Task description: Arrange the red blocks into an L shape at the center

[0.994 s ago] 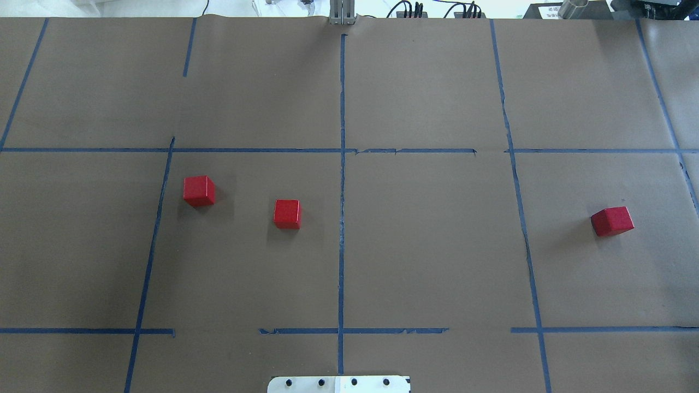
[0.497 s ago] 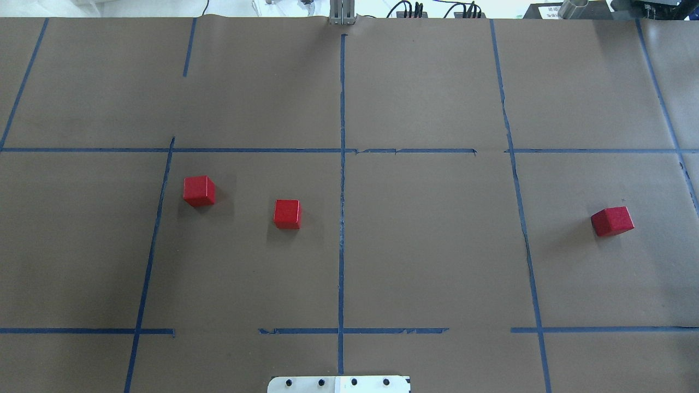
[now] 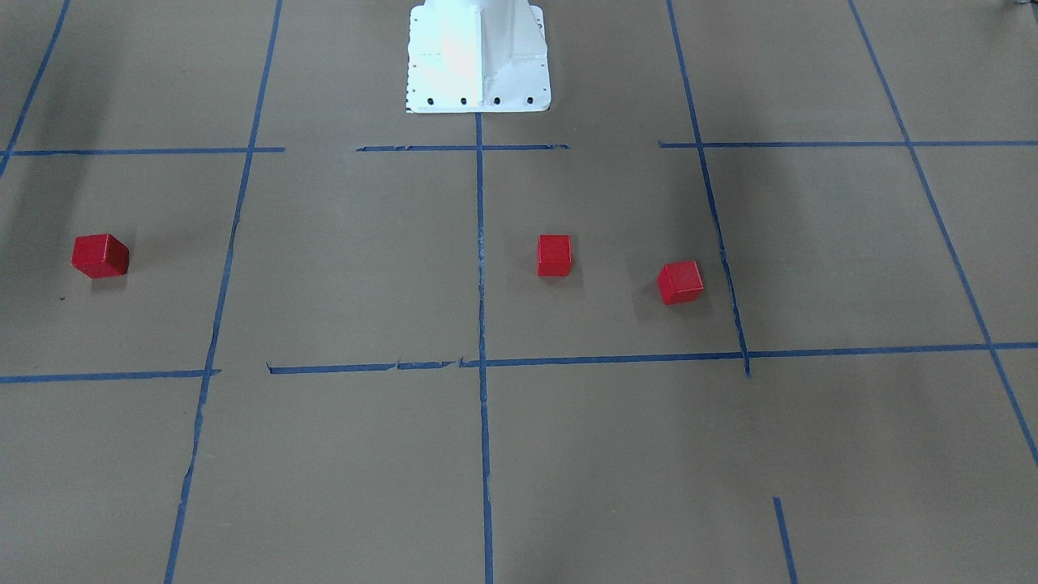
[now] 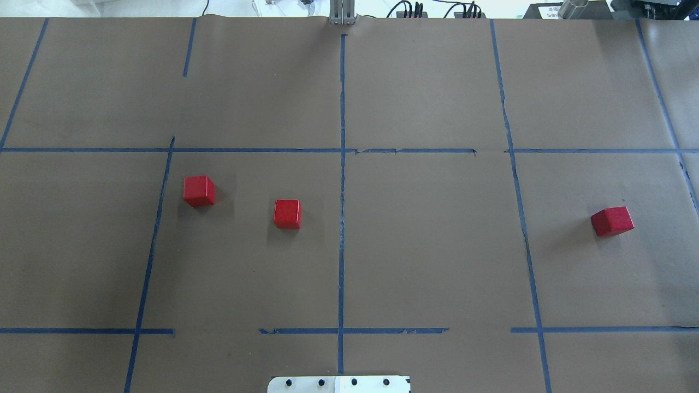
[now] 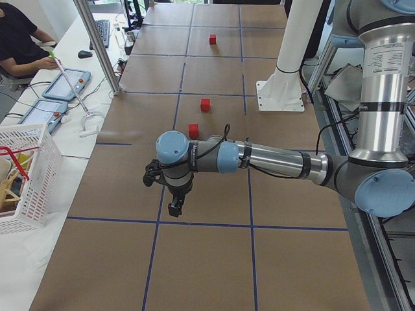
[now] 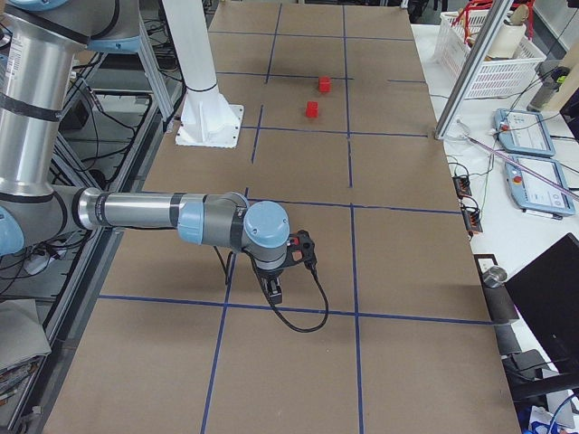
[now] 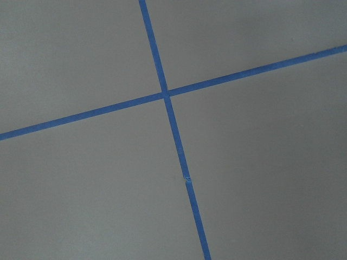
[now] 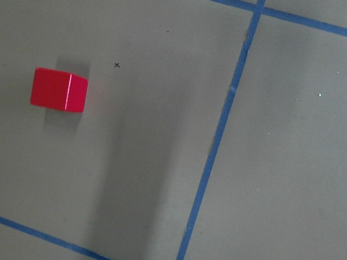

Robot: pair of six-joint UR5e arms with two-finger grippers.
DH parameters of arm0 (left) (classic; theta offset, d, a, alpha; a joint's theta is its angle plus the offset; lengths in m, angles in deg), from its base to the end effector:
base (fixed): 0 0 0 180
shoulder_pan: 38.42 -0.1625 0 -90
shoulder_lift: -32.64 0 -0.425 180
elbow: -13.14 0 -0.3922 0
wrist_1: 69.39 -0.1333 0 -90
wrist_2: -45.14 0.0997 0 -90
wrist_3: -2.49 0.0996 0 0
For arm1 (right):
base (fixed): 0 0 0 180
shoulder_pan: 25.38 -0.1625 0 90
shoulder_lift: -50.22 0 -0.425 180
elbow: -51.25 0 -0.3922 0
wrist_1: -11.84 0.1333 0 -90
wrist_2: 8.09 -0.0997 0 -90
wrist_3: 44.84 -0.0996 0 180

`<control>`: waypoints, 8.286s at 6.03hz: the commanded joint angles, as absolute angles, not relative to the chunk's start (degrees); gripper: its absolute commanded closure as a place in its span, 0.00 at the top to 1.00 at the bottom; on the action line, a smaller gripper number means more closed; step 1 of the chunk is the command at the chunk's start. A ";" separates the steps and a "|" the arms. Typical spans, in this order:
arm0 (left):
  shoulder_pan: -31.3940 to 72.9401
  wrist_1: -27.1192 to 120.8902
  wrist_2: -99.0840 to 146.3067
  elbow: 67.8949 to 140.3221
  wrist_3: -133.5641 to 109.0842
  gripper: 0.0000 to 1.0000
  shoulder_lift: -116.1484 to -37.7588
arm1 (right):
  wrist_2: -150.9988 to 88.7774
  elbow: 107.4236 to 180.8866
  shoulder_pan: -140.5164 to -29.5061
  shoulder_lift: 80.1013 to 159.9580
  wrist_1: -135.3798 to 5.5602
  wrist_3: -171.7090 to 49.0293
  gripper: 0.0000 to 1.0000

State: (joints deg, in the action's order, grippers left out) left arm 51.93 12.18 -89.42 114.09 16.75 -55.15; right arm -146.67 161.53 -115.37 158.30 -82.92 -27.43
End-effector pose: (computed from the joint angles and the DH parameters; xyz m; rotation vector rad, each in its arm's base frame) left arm -0.0663 -0.4709 0.5980 0.1042 0.7726 0.2325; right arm 0.0585 -0.3567 0.6217 0.0870 -0.8470 -0.2666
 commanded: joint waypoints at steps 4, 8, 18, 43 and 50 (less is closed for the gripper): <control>51.84 12.26 -89.94 114.21 16.73 1.00 -54.28 | -135.40 160.94 -85.56 157.45 -48.25 -89.56 1.00; 51.84 12.26 -90.82 114.21 16.64 1.00 -54.28 | -128.24 152.76 -75.48 151.03 -40.64 -95.29 0.99; 51.84 12.17 -90.91 116.93 16.55 1.00 -52.70 | -121.33 162.08 -59.11 137.56 -41.77 -123.91 0.00; 24.65 45.27 -96.01 121.77 -39.82 1.00 -58.80 | -118.21 182.25 -56.83 123.72 -88.62 -117.74 1.00; -11.07 31.33 -62.02 112.74 -59.82 1.00 -88.55 | -118.22 184.75 -59.13 130.73 -88.62 -111.99 1.00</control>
State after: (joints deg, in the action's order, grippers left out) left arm -9.60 32.59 -64.82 114.14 -59.52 -86.95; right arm -118.22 184.90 -59.22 130.91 -88.62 -111.99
